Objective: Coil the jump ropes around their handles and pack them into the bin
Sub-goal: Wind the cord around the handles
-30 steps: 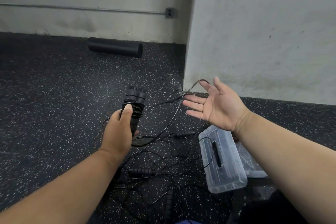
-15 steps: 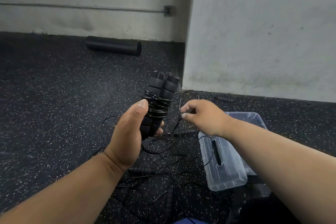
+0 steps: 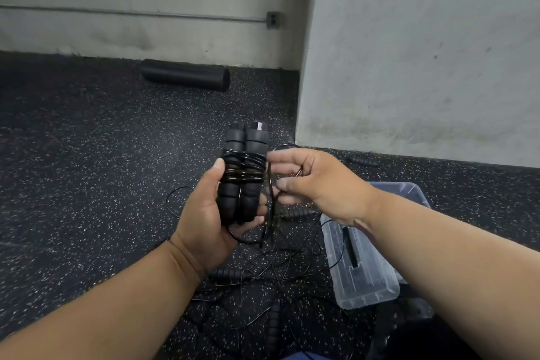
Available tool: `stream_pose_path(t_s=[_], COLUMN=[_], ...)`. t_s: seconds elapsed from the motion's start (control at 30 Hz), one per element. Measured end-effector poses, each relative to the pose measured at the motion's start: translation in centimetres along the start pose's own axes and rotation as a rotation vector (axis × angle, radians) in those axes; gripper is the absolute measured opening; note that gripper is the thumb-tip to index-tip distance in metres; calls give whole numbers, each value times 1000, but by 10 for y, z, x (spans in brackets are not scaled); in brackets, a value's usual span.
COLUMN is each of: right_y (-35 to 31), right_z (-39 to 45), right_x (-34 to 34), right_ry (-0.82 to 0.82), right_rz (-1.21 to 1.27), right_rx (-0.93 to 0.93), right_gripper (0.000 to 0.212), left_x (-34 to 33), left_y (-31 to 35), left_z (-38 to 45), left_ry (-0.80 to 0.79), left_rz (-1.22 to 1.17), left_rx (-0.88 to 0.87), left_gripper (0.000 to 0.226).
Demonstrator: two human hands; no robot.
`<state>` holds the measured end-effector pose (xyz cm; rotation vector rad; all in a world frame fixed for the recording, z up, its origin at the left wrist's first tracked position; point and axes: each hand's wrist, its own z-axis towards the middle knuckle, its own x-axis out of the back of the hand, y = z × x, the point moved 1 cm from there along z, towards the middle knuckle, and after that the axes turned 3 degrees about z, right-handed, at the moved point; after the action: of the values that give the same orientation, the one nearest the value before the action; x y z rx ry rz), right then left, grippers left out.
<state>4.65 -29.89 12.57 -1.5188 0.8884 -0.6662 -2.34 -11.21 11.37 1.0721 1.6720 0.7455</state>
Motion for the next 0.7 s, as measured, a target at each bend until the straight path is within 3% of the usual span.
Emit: stream_pose_path(t_s=[0.2,0.33,0.53,0.63,0.7], right_y=[13,14,13,26,34], right_z=[2,-4,-28,-30,-30], right_x=[-9,-12,-31,-47,-53], right_ry=[20,103,19,74,33], right_rz=[154,-180,-400,-275,-68], right_rx=[15,88,63,-46,-161], right_gripper=[60,77,133,118,79], left_x=[-16,-14,2,7,9], left_y=[-4,-2,16,24,26], left_z=[-10,-5,7,9,10], left_ry=[-99,-58,-4,24,52], left_rz=[-217,-247,-384,-404,-390], left_rx=[88,38,-29,-60,-69], left_gripper=[65,63,62,58,58])
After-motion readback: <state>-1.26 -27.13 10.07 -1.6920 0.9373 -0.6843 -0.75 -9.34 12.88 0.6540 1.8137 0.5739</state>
